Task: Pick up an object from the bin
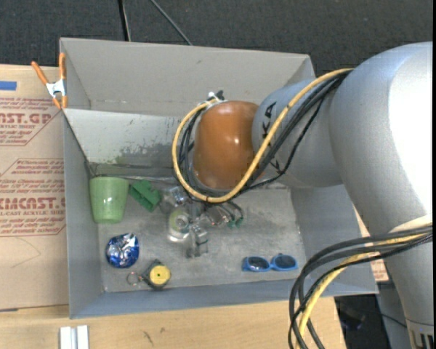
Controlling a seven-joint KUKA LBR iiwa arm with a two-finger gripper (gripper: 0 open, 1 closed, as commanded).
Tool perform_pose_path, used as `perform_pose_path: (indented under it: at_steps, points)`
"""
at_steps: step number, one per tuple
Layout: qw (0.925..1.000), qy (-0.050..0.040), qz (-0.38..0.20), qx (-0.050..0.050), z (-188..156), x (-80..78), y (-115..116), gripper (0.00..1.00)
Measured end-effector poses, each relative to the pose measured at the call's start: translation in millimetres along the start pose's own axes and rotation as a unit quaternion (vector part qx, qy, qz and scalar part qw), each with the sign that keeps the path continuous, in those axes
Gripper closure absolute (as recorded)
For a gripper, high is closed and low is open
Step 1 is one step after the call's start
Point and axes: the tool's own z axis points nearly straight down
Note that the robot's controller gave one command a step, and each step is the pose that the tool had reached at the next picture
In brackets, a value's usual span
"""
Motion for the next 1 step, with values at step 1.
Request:
perform_pose_path:
  at_steps: [1]
  points:
    - [1.0,-0.0017,0.001,0.0,-2.1,-1.0,-1.1,1.0]
